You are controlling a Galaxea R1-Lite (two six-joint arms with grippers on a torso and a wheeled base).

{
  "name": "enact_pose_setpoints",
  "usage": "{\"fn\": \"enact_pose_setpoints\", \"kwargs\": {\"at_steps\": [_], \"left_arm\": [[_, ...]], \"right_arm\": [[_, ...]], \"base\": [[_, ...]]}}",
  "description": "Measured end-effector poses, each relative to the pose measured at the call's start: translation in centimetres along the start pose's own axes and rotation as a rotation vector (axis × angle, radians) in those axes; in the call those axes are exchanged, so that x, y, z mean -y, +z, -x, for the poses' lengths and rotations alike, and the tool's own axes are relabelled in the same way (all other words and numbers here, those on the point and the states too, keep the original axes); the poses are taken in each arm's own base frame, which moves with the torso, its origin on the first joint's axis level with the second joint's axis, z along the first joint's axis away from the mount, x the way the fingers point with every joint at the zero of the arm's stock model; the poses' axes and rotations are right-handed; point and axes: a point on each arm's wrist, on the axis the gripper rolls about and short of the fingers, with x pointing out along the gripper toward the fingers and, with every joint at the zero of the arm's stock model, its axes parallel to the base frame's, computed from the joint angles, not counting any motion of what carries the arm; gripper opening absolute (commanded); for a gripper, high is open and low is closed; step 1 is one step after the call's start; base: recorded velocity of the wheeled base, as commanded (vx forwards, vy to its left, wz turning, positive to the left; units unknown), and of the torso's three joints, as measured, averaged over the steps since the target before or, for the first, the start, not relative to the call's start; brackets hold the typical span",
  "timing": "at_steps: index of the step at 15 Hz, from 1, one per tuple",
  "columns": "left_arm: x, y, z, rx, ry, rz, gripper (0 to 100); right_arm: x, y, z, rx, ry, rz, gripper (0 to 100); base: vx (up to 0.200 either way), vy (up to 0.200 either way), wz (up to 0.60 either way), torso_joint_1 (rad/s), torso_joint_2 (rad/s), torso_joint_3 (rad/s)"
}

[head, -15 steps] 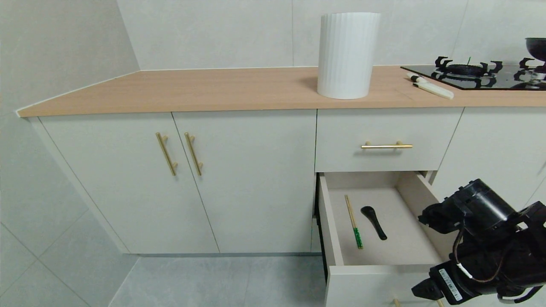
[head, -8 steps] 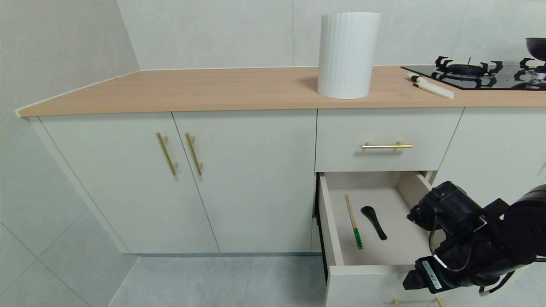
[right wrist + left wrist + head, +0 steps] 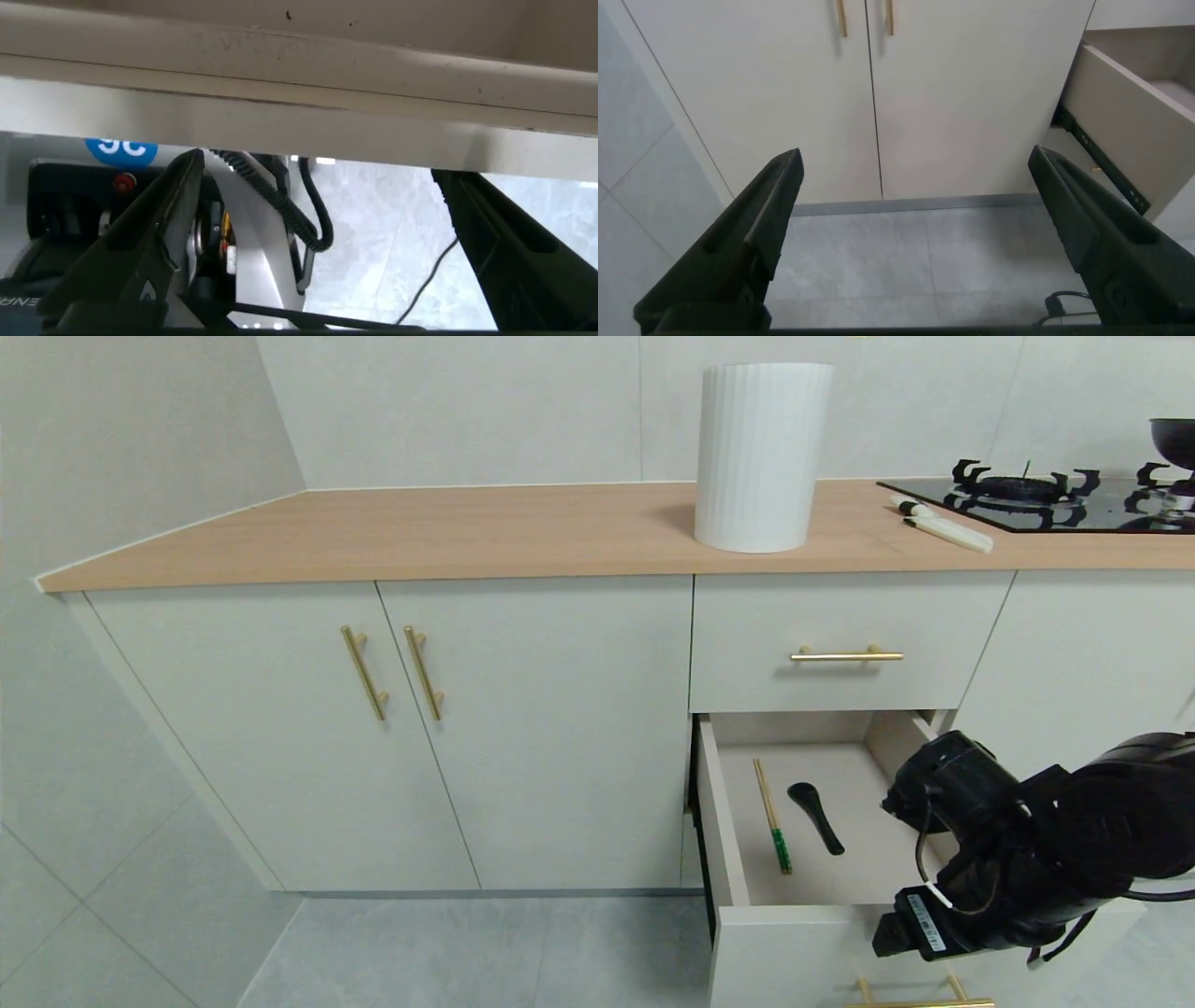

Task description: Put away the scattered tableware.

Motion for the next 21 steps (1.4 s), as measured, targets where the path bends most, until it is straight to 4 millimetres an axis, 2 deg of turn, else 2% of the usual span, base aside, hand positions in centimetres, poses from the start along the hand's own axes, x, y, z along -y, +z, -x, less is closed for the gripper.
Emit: {"fn": "enact_pose_setpoints", "kwargs": {"at_steps": [4,17,21], "left_arm": [[0.0,0.0,0.0,0.0,0.001,0.0,100],[0.0,0.0,0.0,0.0,0.0,0.0,100],[0.0,0.0,0.0,0.0,0.0,0.0,100]], "right_arm": [[-0.2,0.7,-0.8,0.069,-0.048,-0.024,100],[-1.2,3.0,-4.1,0.31,-0.051,-0.103,100],[-0.8,4.9,-4.5,0.36,-0.052,-0.12,100]], "base": [[0.0,0.0,0.0,0.0,0.0,0.0],[0.0,0.0,0.0,0.0,0.0,0.0],[0.0,0.0,0.0,0.0,0.0,0.0]]}}
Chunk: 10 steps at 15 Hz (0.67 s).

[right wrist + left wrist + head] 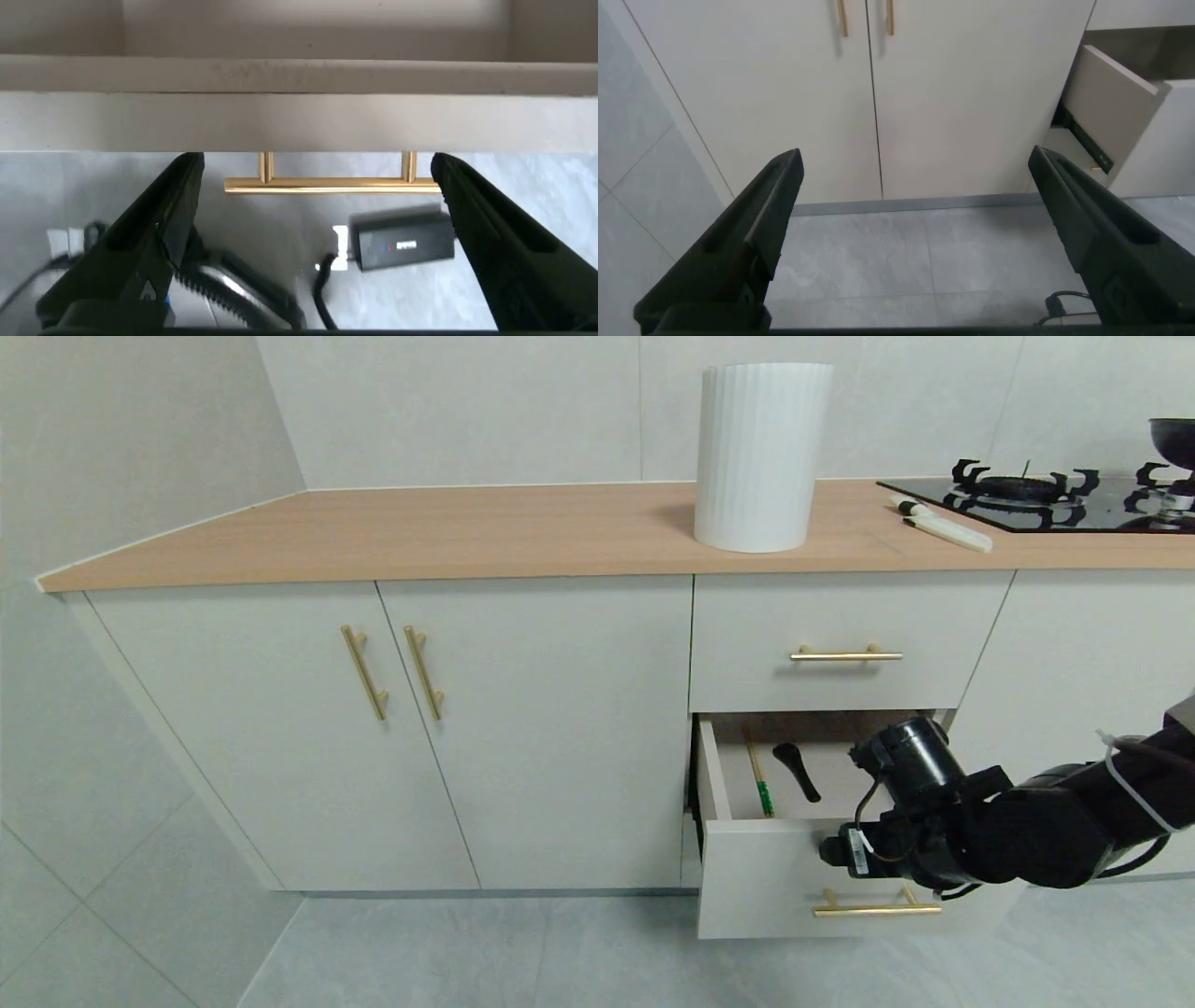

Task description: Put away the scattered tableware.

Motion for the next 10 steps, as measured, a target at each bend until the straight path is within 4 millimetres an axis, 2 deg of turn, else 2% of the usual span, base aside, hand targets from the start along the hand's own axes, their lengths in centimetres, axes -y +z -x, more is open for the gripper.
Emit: {"fn": "enact_pose_setpoints", "kwargs": {"at_steps": [10], "left_arm": [[0.0,0.0,0.0,0.0,0.0,0.0,100]], "right_arm": [[-0.7,4.4,-3.5,0.102,0.001,-0.045,100]], "base": [[0.0,0.0,0.0,0.0,0.0,0.0]]}}
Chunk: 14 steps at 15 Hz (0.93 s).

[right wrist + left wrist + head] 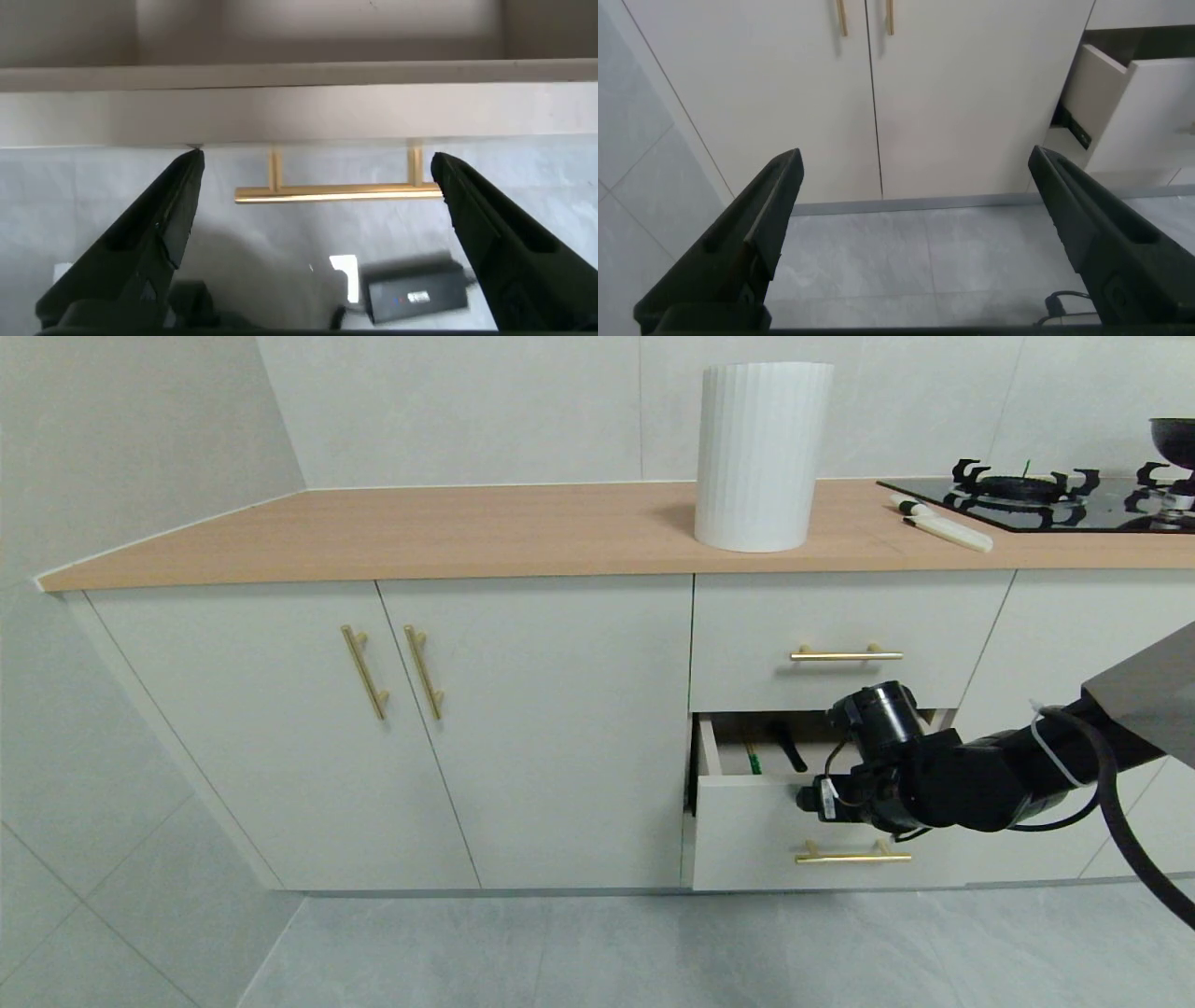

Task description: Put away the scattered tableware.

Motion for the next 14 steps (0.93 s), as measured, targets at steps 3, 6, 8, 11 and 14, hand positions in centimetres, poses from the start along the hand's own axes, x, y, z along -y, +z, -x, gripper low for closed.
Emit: {"fn": "enact_pose_setpoints", "kwargs": {"at_steps": [3,6,8,11,14], "left_arm": [[0.0,0.0,0.0,0.0,0.0,0.0,100],[0.0,0.0,0.0,0.0,-0.001,0.0,100],[0.0,0.0,0.0,0.0,0.0,0.0,100],[0.0,0.0,0.0,0.0,0.0,0.0,100],[0.0,0.0,0.0,0.0,0.0,0.0,100]], "right_arm": [[-0.1,0.8,-1.0,0.023,-0.002,-0.015,100],[-0.6,1.6,-1.8,0.082,0.015,-0.035,100],[-0.7,1.9,-2.7,0.14,0.028,-0.058,100],[-0.8,2.4,-3.8,0.223,0.043,-0.083,100],[-0.9,2.6,-5.1,0.294,0.052,-0.078,100]], "base": [[0.0,0.0,0.0,0.0,0.0,0.0],[0.0,0.0,0.0,0.0,0.0,0.0],[0.0,0.0,0.0,0.0,0.0,0.0],[0.0,0.0,0.0,0.0,0.0,0.0],[0.0,0.0,0.0,0.0,0.0,0.0]]}}
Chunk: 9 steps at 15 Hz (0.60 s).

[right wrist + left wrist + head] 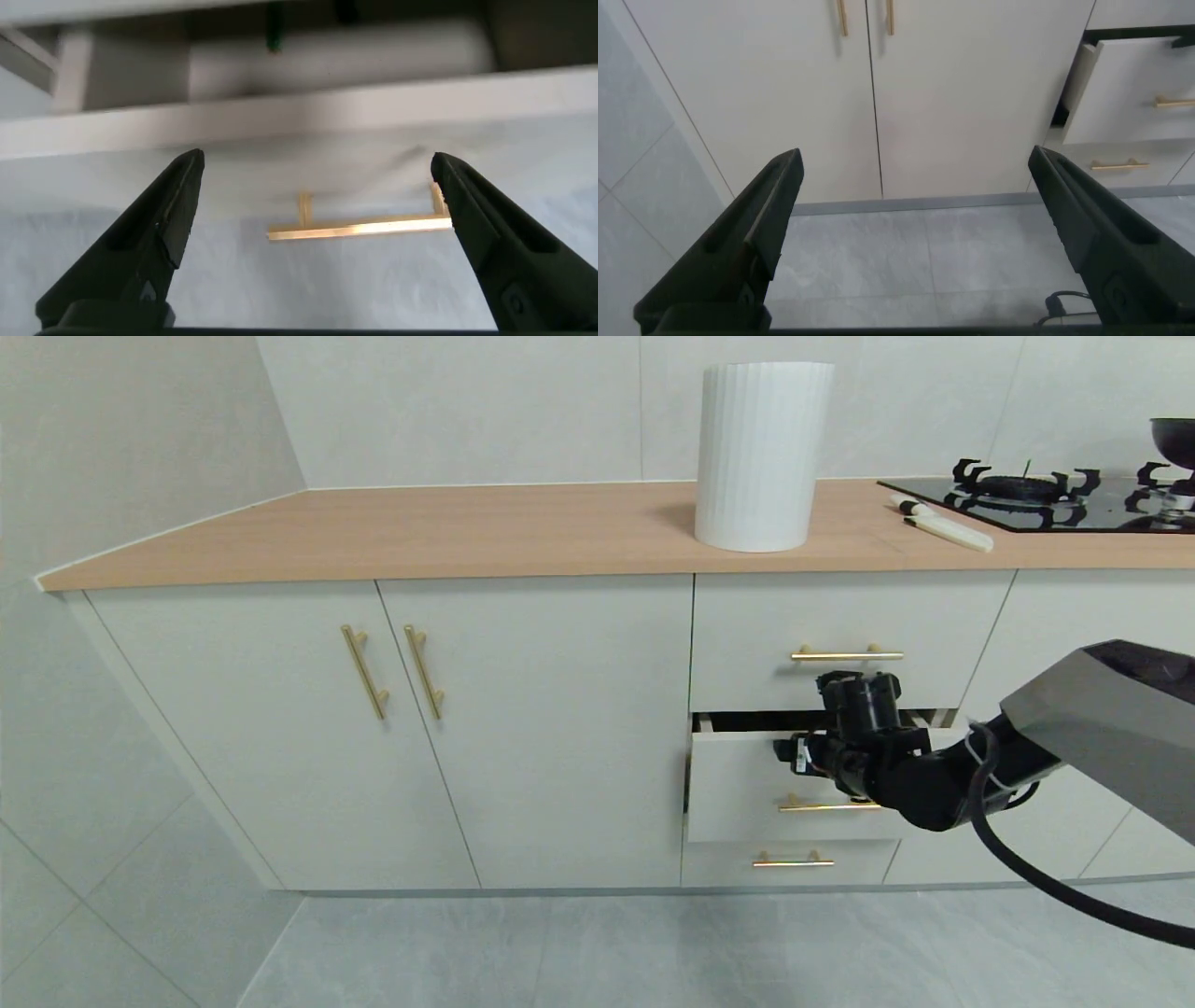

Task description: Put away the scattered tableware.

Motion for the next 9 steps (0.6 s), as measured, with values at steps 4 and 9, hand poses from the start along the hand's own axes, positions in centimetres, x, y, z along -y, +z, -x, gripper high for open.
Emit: {"fn": "enact_pose_setpoints", "kwargs": {"at_steps": [4,9], "left_arm": [[0.0,0.0,0.0,0.0,0.0,0.0,100],[0.0,0.0,0.0,0.0,0.0,0.0,100]], "right_arm": [[0.5,-0.8,-1.6,0.035,-0.011,-0.006,100],[1.0,-1.2,-3.1,0.056,-0.043,-0.02,100]], "base": [[0.0,0.0,0.0,0.0,0.0,0.0],[0.0,0.0,0.0,0.0,0.0,0.0]]}}
